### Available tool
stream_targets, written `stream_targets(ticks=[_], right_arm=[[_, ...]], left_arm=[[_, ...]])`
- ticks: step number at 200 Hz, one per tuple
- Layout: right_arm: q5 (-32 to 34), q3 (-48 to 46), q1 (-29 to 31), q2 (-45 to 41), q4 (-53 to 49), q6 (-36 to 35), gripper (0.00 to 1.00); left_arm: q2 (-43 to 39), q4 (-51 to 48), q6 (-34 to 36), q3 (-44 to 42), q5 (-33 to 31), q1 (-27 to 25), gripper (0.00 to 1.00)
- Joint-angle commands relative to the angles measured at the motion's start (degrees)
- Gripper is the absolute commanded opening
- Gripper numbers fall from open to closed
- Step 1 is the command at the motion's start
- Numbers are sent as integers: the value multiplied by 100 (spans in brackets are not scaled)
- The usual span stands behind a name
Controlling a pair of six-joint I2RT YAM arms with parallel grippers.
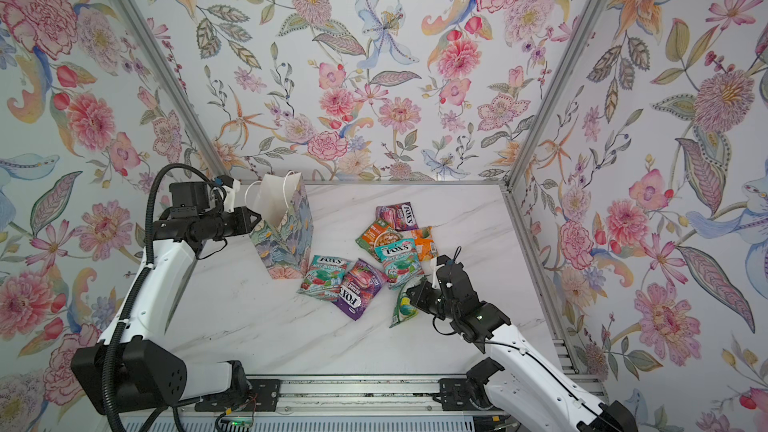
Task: Place the snacks into the paper bag
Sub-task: 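Lift the green Spring Tea bag with the right gripper over the paper bag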
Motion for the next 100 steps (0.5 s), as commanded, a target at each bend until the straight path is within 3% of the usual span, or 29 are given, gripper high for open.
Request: stream_targets(ticks=[1, 47, 100], right_arm=[[398, 783, 301, 156, -229, -369, 0], [583, 2594, 915, 1287, -224, -1097, 0], [416, 4706, 1124, 2976, 395, -1877, 0]], left_arm=[[18, -140, 62, 18, -17, -35, 21], [10, -132, 43, 21, 6, -35, 21], [23, -130, -16, 146, -53, -35, 21]])
